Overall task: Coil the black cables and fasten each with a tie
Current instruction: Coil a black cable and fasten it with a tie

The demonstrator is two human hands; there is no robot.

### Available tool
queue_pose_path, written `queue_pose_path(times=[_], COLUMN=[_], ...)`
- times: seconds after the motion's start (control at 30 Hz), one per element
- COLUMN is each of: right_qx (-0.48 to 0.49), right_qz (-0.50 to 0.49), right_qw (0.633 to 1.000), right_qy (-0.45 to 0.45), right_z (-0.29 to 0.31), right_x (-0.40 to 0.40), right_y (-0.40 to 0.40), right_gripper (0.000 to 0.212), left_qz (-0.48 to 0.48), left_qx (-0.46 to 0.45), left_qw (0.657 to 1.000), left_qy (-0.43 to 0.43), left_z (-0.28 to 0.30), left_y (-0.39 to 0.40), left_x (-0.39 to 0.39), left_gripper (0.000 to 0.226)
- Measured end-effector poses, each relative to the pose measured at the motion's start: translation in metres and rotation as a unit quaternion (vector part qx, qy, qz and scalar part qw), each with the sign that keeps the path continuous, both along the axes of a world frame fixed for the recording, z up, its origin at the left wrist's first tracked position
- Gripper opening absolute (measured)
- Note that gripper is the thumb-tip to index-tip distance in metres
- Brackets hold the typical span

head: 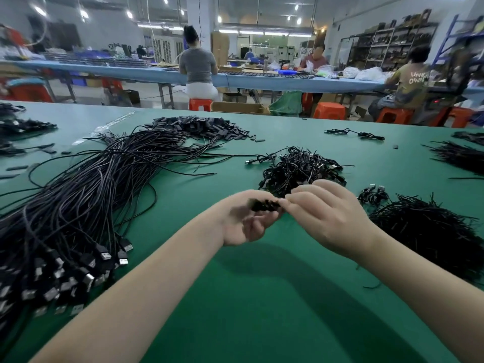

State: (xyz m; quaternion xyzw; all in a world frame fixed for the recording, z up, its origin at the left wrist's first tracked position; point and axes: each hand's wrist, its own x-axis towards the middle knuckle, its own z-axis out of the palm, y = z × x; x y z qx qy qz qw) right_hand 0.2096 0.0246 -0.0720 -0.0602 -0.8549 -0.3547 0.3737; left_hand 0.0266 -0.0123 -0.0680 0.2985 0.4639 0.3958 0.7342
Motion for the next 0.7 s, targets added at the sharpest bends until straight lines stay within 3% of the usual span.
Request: queue_pose_path(times=[0.03,0.1,0.17,0.27,0.33,0.4,0.43,0.47,0.53,0.6,0.63,0.7], right_qx=[-0.001,-0.039,-0.096,-0.154,-0.146,-0.164,-0.208,-0.264,-0.334,-0.338,-0.344,-0.396], right_qz=[0.016,0.018,-0.009,-0.063,-0.117,-0.233,-0.313,-0.395,-0.477,-0.424,-0.373,-0.290], right_qw=[1.000,0.999,0.995,0.984,0.979,0.954,0.922,0.878,0.812,0.839,0.861,0.871], right_qy=[-0.008,-0.004,0.026,0.064,0.082,0.094,0.090,0.060,-0.038,-0.040,-0.018,-0.004], right_z=[-0.001,-0.005,-0.005,0.015,0.038,0.058,0.064,0.066,0.056,0.029,0.011,-0.028], right_x=[0.001,-0.004,-0.010,-0.011,-0.009,-0.007,-0.009,-0.013,-0.020,-0.026,-0.029,-0.033], right_y=[-0.001,0.001,0.009,0.033,0.057,0.088,0.101,0.110,0.112,0.094,0.080,0.044], right_gripper=[0.021,0.023,0.023,0.012,0.011,0.018,0.022,0.032,0.053,0.055,0.052,0.045], left_qz=[-0.039,-0.048,0.010,0.130,0.157,0.148,0.140,0.138,0.143,0.133,0.132,0.140], left_qx=[-0.032,-0.028,0.009,0.095,0.118,0.143,0.166,0.191,0.240,0.226,0.191,0.082], left_qw=[0.998,0.997,1.000,0.973,0.962,0.950,0.934,0.907,0.808,0.681,0.631,0.551], left_qy=[-0.046,-0.054,0.019,0.167,0.191,0.234,0.284,0.348,0.518,0.683,0.740,0.819], left_z=[-0.001,-0.004,-0.005,-0.007,-0.004,-0.002,0.001,0.003,0.009,0.017,0.021,0.024], left_y=[0.000,0.002,0.005,0.010,0.009,0.005,0.002,-0.001,-0.003,-0.005,-0.005,-0.008], left_x=[-0.003,-0.006,-0.005,-0.011,-0.019,-0.026,-0.030,-0.036,-0.061,-0.101,-0.125,-0.176], left_gripper=[0.020,0.021,0.018,0.015,0.018,0.018,0.017,0.016,0.015,0.022,0.028,0.035])
